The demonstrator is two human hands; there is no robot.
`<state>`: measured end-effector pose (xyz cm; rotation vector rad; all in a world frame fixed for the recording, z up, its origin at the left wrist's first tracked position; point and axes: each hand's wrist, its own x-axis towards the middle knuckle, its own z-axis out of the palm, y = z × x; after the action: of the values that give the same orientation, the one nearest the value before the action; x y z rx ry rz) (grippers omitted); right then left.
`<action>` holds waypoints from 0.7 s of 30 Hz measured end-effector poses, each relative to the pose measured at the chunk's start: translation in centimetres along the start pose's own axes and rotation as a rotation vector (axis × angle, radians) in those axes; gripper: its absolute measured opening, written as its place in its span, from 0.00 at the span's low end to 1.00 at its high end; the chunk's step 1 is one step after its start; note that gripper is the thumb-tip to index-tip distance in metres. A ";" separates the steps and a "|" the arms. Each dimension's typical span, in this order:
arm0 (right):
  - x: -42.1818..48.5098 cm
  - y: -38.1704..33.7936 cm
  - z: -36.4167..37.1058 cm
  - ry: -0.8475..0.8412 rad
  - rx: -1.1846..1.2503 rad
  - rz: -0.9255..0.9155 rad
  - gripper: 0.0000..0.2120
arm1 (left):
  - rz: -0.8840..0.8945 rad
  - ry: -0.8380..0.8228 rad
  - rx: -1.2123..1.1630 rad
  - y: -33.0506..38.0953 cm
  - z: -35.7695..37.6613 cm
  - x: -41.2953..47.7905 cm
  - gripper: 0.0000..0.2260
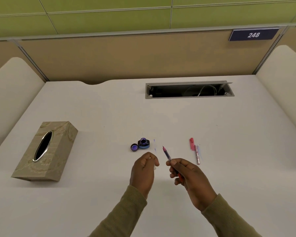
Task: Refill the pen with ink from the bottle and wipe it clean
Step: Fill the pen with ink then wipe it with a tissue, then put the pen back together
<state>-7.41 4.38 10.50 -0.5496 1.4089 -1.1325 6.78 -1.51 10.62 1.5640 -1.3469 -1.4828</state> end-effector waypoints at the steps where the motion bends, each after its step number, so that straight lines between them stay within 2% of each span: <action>1: 0.1 0.0 -0.1 0.004 -0.002 0.001 0.10 | -0.014 -0.013 -0.023 0.2 0.3 0.1 0.08; 9: 0.4 0.2 -1.2 0.046 -0.130 -0.072 0.09 | -0.027 -0.066 -0.071 0.8 2.5 0.7 0.05; 14: 0.8 0.4 -2.4 0.078 -0.216 -0.121 0.09 | -0.082 -0.030 -0.133 1.0 3.6 1.0 0.04; 16: 1.8 0.9 -3.6 0.203 -0.302 -0.184 0.07 | -0.097 -0.010 -0.157 1.1 3.9 1.2 0.04; 18: 3.7 1.8 -5.5 0.390 -0.509 -0.247 0.05 | -0.104 0.003 -0.167 1.1 4.1 1.5 0.04; 21: 6.9 3.2 -8.0 0.537 -0.785 -0.210 0.12 | -0.107 0.011 -0.164 1.2 4.5 1.7 0.04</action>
<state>-15.42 2.35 3.15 -1.0075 2.3307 -0.8862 1.94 -2.45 10.19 1.5573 -1.1200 -1.6039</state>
